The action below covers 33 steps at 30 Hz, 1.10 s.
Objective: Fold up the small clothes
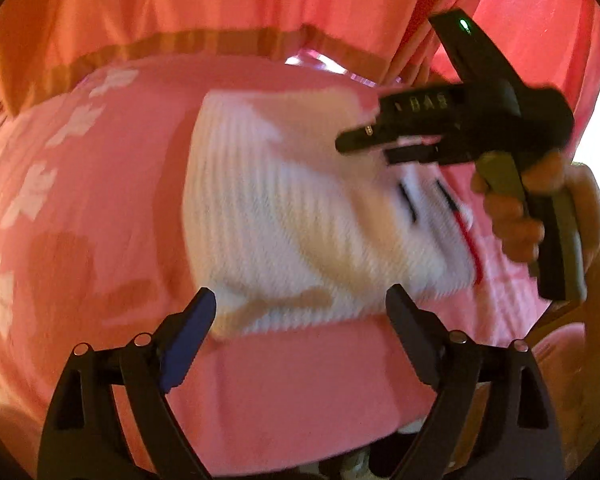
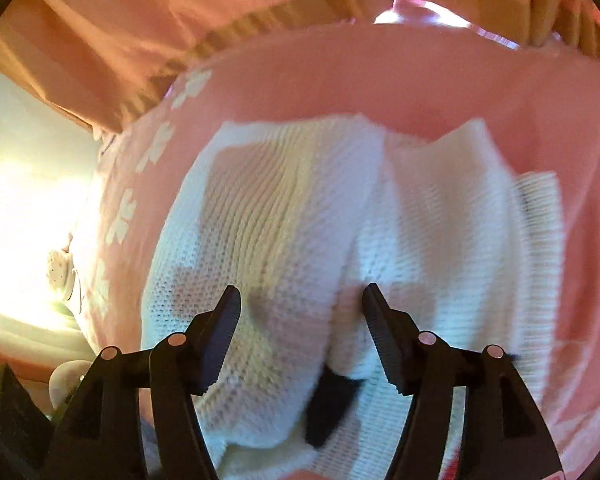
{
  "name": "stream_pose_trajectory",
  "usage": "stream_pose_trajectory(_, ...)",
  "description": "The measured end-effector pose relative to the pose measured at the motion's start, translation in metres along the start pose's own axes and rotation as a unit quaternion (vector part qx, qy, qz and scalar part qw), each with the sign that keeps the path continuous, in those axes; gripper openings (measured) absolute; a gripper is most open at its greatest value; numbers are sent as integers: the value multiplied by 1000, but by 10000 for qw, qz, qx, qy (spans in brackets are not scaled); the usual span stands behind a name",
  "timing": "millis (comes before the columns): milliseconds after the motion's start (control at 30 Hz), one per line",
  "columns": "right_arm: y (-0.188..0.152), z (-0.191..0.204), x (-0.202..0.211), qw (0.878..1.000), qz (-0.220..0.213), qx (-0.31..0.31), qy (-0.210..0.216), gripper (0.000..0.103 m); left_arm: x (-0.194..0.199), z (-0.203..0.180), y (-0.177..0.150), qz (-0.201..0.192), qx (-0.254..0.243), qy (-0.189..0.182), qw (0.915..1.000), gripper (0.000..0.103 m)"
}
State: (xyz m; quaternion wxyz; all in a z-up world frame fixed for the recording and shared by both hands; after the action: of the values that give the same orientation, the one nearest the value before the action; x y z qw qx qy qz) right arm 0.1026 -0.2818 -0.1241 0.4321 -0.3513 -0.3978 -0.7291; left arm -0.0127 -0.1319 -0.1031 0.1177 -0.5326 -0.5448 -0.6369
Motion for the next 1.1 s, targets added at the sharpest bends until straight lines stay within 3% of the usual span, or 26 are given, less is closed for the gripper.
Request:
stream_pose_trajectory(33,-1,2,-4,10000,5,5,-42,57,0,1,-8,45,13,-56,10000,84)
stream_pose_trajectory(67,-1,3,-5,9999,-62,10,-89,25,0,1,-12,74,17,-71,9999,84)
stream_pose_trajectory(167,7,10,12,9993,-351,-16,148,16,0,1,-16,110,-3,-57,9999,84)
stream_pose_trajectory(267,21,10,66,9940,-929,-15,574,16,2,3,-10,39,13,-43,10000,84)
stream_pose_trajectory(300,22,2,77,9930,-1054,-47,533,16,2,4,-8,4,17,-22,10000,85)
stream_pose_trajectory(367,21,-31,79,9943,-1060,-60,-102,19,-1,5,-6,-37,4,30,10000,85)
stream_pose_trajectory(467,7,-85,40,9951,-358,-481,-789,24,-17,3,-3,40,-30,79,10000,84)
stream_pose_trajectory(567,-3,-82,59,9960,-549,-377,-603,30,-30,-2,-4,140,-82,56,9999,84)
stream_pose_trajectory(600,-12,-76,77,9954,-759,-238,-537,35,-31,-5,-5,156,-98,19,9998,84)
stream_pose_trajectory(633,-22,-73,88,9947,-882,-193,-488,49,-33,-8,-7,160,-145,-25,9998,85)
stream_pose_trajectory(667,-32,-69,96,9943,-953,-165,-441,52,-34,-9,-8,158,-176,-22,9997,85)
stream_pose_trajectory(833,-87,-54,89,9967,-613,-395,358,53,-46,-16,-11,201,-226,-44,9995,85)
stream_pose_trajectory(900,-102,-54,79,9975,-445,-420,346,53,-49,-19,-9,131,-242,-63,9996,84)
stream_pose_trajectory(933,-106,-55,69,9982,-364,-408,238,48,-52,-20,-7,85,-281,-38,9996,83)
stream_pose_trajectory(967,-109,-57,61,9984,-336,-429,119,23,-54,-21,-6,84,-320,-27,9994,77)
stream_pose_trajectory(1000,-111,-58,56,9985,-312,-438,54,10,-58,-22,-5,130,-403,-7,9991,57)
stream_pose_trajectory(1033,-110,-61,55,9982,-368,-483,-2,11,-60,-21,-6,188,-466,93,9987,41)
stream_pose_trajectory(1100,-110,-57,74,9964,-732,-418,-94,10,-57,-18,-5,214,-436,131,9987,25)
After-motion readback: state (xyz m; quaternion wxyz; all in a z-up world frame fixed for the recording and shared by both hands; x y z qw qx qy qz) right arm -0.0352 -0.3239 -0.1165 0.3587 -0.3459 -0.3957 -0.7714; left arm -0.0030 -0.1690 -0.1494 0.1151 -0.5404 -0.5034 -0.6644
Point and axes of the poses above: each gripper's, at about its wrist camera, not at the fingertips, and x roughly against the way its jaws point, z to its left, y to its top, the point moved 8 cm from there along -x, roughly the way its jaws point, and after that the axes turned 4 degrees about -x, right-handed, at the moved point
